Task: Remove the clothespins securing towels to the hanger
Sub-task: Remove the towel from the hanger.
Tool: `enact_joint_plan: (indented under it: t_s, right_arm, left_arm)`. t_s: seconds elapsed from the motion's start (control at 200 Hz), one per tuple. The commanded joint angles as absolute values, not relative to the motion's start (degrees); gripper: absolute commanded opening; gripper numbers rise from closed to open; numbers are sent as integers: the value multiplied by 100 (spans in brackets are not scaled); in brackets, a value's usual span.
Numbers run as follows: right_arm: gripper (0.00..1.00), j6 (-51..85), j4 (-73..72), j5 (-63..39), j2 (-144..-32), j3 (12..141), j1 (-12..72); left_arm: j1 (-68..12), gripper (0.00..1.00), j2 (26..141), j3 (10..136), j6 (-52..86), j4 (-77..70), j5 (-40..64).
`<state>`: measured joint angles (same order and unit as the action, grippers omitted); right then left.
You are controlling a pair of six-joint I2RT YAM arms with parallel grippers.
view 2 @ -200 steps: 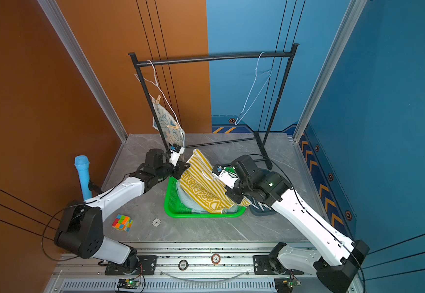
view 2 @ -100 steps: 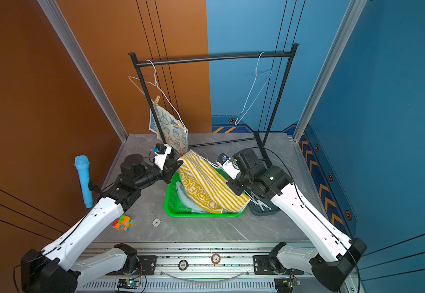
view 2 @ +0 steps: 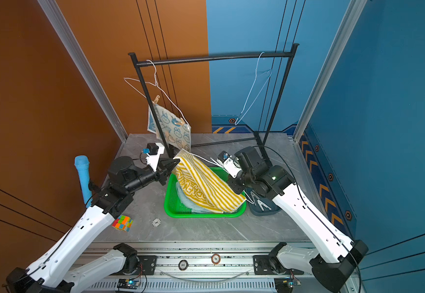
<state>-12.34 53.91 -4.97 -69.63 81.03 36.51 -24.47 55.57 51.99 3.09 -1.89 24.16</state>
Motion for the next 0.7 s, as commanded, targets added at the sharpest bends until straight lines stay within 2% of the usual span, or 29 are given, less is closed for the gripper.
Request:
enact_joint_plan:
  t_s: [0.0, 0.135, 0.305, 0.511, 0.696]
  right_arm:
    - [0, -1003, 5347, -529, -6815, 7966, 3524]
    - [0, -1083, 5332, -683, -6682, 7902, 3515]
    - [0, -1130, 5334, -868, -6644, 7918, 3507]
    - [0, -1184, 5335, -1073, -6645, 7989, 3511]
    - [0, -1222, 5351, -1348, -6594, 7999, 3567]
  left_arm:
    - [-2622, 1, 5353, 4782, 472, -428, 2362]
    - [-2746, 7, 5244, 4194, 613, -426, 2042]
    - [-2758, 36, 4997, 3868, 563, -289, 1608]
    - [-2710, 43, 4877, 4275, -89, 486, 1105]
    - [-2439, 47, 5434, 4618, -26, 257, 1407]
